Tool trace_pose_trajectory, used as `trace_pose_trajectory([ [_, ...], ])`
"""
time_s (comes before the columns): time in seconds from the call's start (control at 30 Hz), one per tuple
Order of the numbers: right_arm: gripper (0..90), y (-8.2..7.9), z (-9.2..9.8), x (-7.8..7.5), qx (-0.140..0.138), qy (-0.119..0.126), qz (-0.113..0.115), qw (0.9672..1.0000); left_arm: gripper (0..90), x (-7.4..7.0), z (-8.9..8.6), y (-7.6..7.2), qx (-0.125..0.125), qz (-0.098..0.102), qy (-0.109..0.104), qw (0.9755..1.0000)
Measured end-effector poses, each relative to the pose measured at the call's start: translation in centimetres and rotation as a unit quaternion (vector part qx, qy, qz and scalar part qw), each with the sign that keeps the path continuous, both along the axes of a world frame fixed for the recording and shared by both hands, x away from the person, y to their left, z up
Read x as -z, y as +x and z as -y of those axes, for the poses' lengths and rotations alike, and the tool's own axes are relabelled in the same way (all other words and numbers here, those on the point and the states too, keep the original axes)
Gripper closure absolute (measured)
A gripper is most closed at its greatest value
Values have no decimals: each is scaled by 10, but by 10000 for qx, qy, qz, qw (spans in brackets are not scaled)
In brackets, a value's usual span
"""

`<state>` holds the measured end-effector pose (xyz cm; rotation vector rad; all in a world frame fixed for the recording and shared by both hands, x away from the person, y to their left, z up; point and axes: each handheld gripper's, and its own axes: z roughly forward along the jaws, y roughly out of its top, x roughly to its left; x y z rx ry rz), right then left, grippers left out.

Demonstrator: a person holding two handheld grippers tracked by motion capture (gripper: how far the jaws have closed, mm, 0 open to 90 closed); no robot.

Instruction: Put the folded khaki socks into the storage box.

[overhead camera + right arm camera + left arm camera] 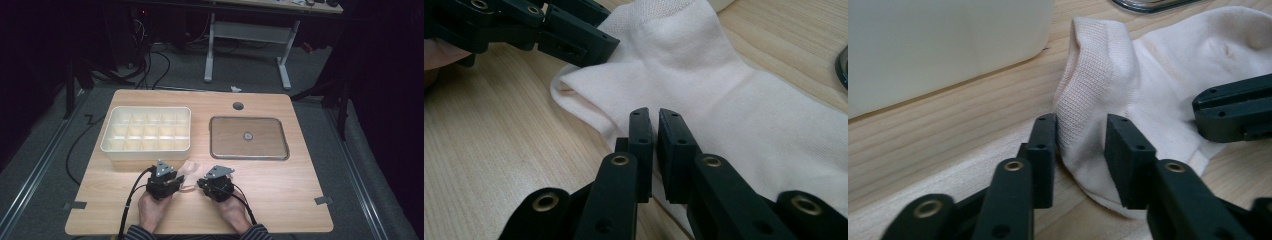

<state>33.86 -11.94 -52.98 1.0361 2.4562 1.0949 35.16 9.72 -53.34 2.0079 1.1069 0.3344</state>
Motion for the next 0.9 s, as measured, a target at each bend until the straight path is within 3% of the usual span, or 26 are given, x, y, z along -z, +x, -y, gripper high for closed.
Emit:
trace_pose_trajectory([
  [0.27,848,0,0,0,-11,-8,21,10000,811,0,-1,2,89,-144,-167,9997],
  [0.5,848,-1,0,0,0,-15,33,10000,827,-3,-5,1,152,-151,-323,9992],
  [0.6,847,-1,0,0,-2,-17,37,10000,828,-5,-5,0,195,-88,-291,9993],
  [0.9,848,-1,0,0,1,-27,36,10000,831,-16,-7,-3,328,-24,-545,9980],
])
